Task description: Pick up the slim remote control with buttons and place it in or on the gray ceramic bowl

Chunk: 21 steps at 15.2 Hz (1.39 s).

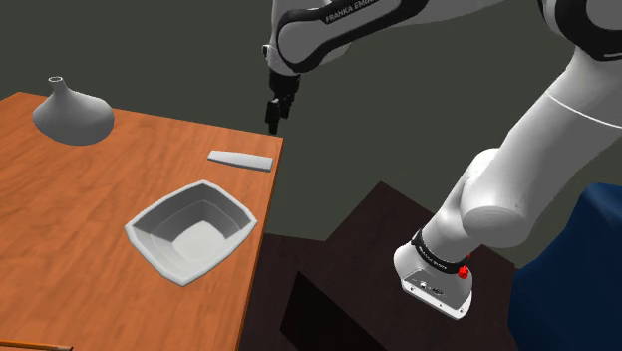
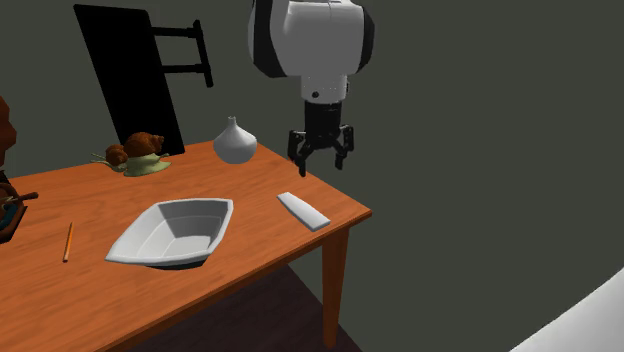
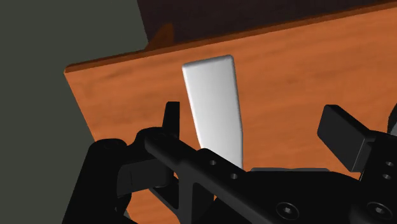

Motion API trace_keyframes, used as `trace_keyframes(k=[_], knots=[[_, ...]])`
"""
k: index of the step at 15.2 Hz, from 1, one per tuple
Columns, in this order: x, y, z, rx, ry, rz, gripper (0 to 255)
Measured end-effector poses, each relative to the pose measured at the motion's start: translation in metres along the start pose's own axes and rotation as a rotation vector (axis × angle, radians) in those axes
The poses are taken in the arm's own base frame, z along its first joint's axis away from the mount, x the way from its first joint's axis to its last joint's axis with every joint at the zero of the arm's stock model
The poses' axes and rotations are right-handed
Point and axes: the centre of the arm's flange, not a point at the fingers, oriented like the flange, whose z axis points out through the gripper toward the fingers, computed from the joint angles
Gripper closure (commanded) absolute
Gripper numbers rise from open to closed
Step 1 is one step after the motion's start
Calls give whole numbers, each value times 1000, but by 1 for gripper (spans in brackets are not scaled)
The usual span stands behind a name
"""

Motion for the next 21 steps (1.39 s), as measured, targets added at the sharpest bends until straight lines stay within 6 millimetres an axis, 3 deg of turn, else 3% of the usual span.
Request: trace_keyframes(k=[13,21], knots=[[115,-11,129,-8,-31,-214,0],[120,-13,174,-9,-32,-228,0]])
